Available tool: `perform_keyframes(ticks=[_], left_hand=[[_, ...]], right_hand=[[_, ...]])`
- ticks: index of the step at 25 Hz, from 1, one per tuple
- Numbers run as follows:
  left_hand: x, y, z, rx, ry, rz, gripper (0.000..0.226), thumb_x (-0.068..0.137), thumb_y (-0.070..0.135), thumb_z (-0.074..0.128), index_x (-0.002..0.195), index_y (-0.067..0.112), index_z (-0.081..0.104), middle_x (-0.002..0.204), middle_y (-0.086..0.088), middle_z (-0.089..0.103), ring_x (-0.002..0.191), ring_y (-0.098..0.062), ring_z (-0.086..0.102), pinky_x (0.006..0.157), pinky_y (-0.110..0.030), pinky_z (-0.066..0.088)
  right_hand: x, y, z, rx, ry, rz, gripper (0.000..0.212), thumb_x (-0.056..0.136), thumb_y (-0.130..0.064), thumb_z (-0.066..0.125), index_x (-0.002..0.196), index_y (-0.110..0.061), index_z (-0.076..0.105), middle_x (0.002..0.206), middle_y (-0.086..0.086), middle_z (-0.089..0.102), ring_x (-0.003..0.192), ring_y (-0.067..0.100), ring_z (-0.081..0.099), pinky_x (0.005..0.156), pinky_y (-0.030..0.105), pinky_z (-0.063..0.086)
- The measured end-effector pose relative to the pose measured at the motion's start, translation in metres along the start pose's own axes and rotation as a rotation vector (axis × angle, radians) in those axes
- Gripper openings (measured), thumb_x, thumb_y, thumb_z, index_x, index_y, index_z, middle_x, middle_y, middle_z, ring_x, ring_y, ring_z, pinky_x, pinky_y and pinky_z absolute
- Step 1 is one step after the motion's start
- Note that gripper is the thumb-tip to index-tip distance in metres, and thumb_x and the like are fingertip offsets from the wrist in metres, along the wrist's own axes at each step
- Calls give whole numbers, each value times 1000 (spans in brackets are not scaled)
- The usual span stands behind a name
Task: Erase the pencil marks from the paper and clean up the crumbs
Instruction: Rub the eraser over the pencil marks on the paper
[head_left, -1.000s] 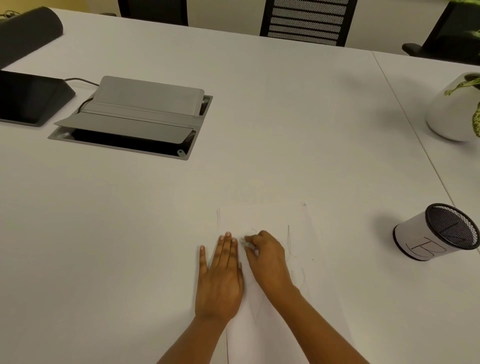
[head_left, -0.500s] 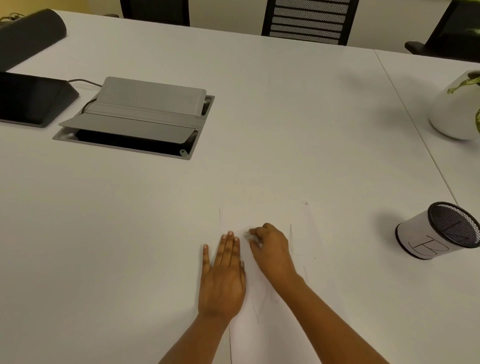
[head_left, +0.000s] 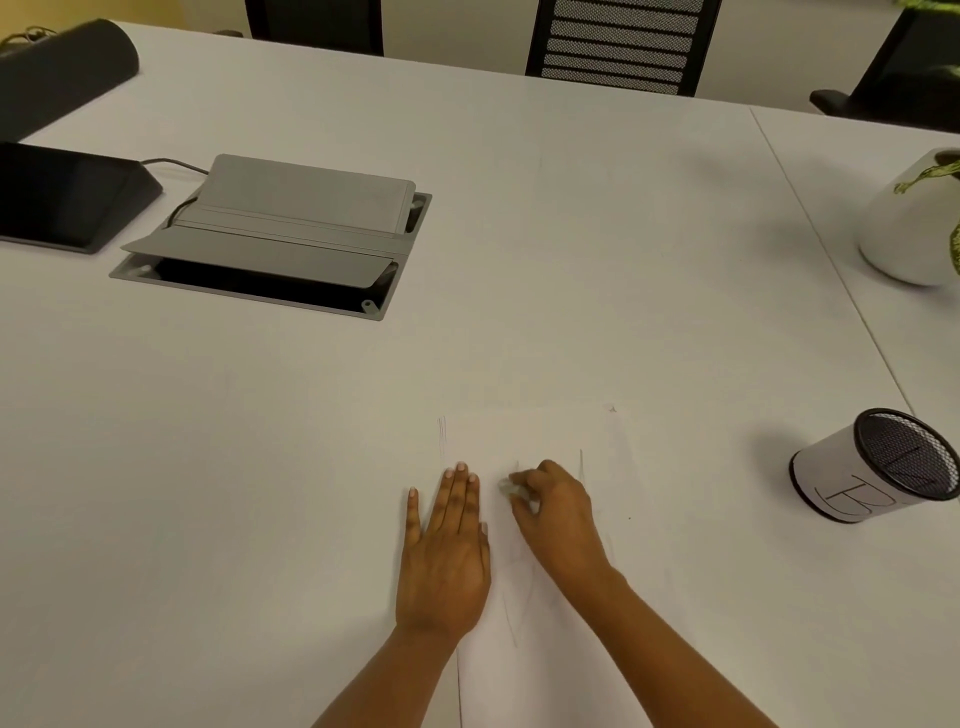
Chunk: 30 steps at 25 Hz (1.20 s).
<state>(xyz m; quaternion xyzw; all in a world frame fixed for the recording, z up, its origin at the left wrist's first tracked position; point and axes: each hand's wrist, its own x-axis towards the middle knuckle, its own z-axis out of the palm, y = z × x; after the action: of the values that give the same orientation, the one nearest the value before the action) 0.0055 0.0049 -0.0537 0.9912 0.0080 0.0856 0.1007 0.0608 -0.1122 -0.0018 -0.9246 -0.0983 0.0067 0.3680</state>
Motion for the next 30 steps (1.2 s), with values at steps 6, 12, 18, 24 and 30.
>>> perform_keyframes(ticks=[6, 12, 18, 24, 30], left_hand=[[-1, 0, -4, -9, -14, -1, 55, 98, 29, 10, 135, 4, 42, 140, -11, 45, 132, -23, 38, 109, -46, 12], [1, 1, -4, -11, -41, -7, 57, 98, 31, 9, 134, 4, 44, 140, -12, 45, 133, -23, 29, 110, -47, 11], [-1, 1, -5, -6, -30, -10, 56, 98, 31, 10, 135, 5, 42, 140, -11, 45, 133, -21, 28, 110, -46, 11], [0, 1, -5, 3, -47, -16, 55, 97, 30, 12, 134, 4, 43, 139, -12, 45, 131, -24, 40, 109, -48, 14], [-1, 1, -7, -14, -38, -13, 54, 97, 29, 11, 134, 4, 42, 140, -11, 45, 130, -23, 41, 109, -46, 13]], right_hand=[[42, 7, -9, -39, 45, 109, 20, 87, -4, 52, 103, 1, 63, 97, 16, 62, 83, 17, 55, 67, 6, 32], [-3, -3, 4, -16, -22, -45, 16, 85, -5, 57, 98, 0, 66, 83, 16, 62, 75, 14, 50, 68, 16, 37], [43, 1, -1, -38, 53, 74, 19, 86, 0, 52, 100, 3, 64, 93, 18, 62, 85, 24, 58, 72, 19, 38], [7, -5, 7, -10, 30, 32, 17, 87, -6, 55, 99, 0, 64, 86, 10, 59, 78, 13, 50, 64, 5, 30], [40, 4, -6, -22, 12, 63, 15, 86, -4, 56, 94, 3, 65, 87, 16, 61, 80, 22, 57, 66, 15, 36]])
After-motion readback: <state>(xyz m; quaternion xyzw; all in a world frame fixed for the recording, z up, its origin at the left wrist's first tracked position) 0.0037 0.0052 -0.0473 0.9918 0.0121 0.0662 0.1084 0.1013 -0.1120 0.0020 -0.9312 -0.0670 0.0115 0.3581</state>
